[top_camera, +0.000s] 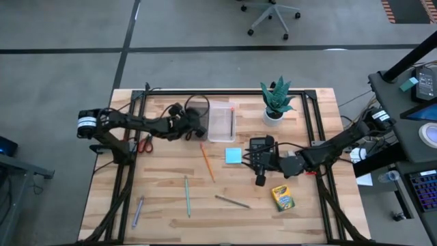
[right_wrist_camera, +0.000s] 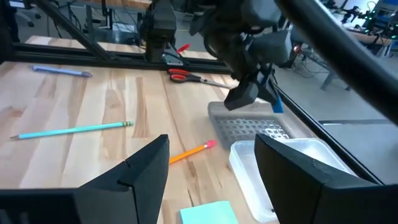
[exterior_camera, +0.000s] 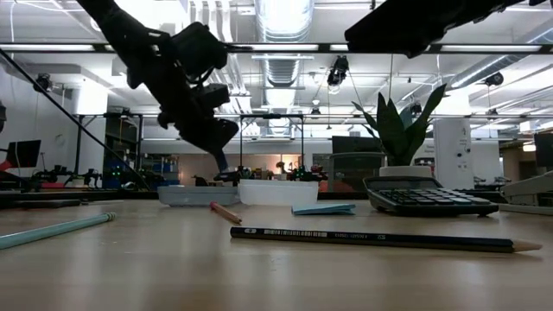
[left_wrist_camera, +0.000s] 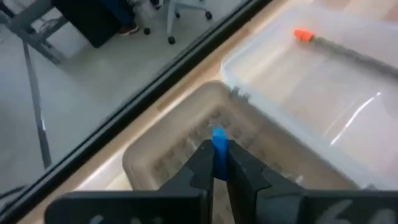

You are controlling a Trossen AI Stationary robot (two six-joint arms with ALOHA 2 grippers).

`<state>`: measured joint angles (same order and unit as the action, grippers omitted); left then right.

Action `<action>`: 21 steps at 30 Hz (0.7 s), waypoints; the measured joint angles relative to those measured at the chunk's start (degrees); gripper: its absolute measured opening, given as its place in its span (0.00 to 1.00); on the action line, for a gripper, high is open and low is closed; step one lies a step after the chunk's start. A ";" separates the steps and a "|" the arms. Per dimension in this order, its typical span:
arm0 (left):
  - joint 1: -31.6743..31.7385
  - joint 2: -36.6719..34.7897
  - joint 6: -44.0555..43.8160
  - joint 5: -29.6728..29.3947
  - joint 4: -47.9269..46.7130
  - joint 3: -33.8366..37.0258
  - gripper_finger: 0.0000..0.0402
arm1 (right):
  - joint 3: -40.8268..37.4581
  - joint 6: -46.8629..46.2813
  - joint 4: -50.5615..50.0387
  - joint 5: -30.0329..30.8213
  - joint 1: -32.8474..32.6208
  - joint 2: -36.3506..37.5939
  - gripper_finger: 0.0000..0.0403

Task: Pack school essentials
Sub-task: Put the blue eraser into the transparent supply box

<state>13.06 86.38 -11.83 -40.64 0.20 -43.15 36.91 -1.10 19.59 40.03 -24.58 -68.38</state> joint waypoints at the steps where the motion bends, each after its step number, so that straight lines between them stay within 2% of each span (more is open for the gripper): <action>1: 0.00 -0.13 0.43 0.32 1.16 -0.10 0.02 | 0.00 0.02 0.00 0.55 0.00 -0.04 0.56; 8: 0.69 1.76 3.68 6.69 13.64 -0.13 0.02 | 0.00 0.59 0.01 1.09 0.04 -0.02 0.56; 11: 1.67 3.42 3.73 7.41 15.57 -0.48 0.02 | 0.00 0.40 -0.07 1.09 -0.02 0.00 0.56; 16: 3.24 6.76 3.57 11.77 20.31 -2.26 0.02 | 0.00 0.15 -0.55 1.07 -0.02 0.00 0.56; 21: 4.25 10.87 3.16 12.17 22.31 -5.41 0.02 | 0.00 -0.31 -0.83 1.07 -0.02 0.00 0.56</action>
<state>17.31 97.25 -8.67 -28.47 22.51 -48.56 36.91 -1.42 18.76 41.10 -24.60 -68.38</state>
